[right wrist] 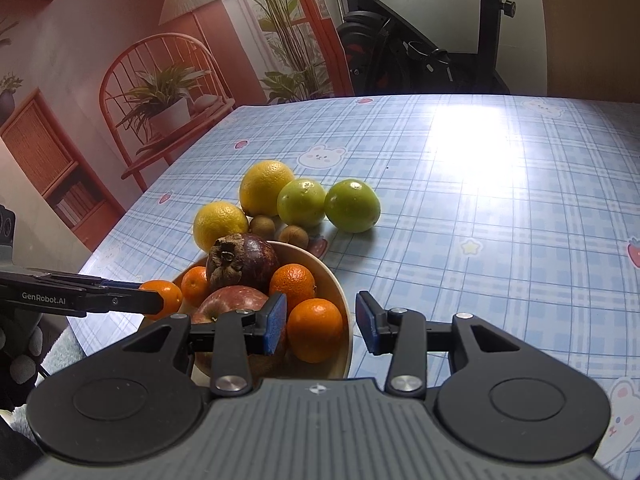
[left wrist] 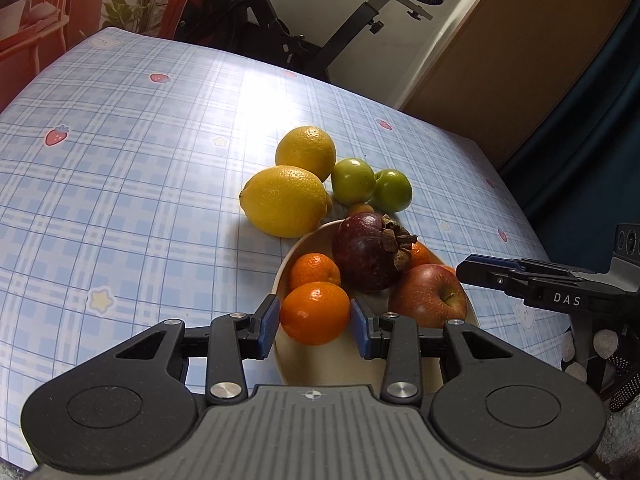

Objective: Organize fruits
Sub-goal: 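Lower the mandarin onto the plate and open the right gripper, then grasp a yellow lemon with the left gripper while the right gripper grasps another lemon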

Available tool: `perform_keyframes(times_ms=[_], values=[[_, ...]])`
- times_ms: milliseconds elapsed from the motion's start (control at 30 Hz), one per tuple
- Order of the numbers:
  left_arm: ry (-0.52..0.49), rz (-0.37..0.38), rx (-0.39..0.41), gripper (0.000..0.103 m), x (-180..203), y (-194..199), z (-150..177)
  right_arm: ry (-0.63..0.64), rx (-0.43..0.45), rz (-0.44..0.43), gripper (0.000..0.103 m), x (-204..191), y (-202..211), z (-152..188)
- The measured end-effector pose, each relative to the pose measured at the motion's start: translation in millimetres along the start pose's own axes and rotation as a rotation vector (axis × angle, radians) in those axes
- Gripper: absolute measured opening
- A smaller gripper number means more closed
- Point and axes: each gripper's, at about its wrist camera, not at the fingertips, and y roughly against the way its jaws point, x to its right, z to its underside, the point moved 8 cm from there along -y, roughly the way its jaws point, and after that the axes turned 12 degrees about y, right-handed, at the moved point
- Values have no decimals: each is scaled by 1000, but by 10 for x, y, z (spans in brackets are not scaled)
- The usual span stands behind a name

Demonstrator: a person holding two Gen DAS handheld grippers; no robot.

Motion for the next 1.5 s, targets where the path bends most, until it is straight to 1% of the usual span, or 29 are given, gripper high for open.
perform_keyframes(times_ms=[100,233,433,667,767,867,1000,1267,1500], values=[[26,19,16,40,-18,38,-41,-5,7,7,43,31,15,-10],[39,15,49,40,-62,138,-100,-11,14,13,43,71,24,-23],[46,-10,90,40,-137,269,-193,-14,22,25,43,112,23,-51],[28,-42,140,40,-167,362,-344,2,23,30,43,128,-4,-94],[4,-68,160,40,-158,386,-414,13,21,30,43,118,-34,-122],[-30,-114,187,40,-149,418,-507,31,17,30,43,102,-70,-168],[-52,-142,210,40,-128,441,-630,63,15,36,43,92,-133,-241],[-81,-158,205,41,-55,369,-762,89,13,46,43,140,-245,-321],[-73,-160,157,41,-101,247,-754,97,4,37,43,172,-311,-333]])
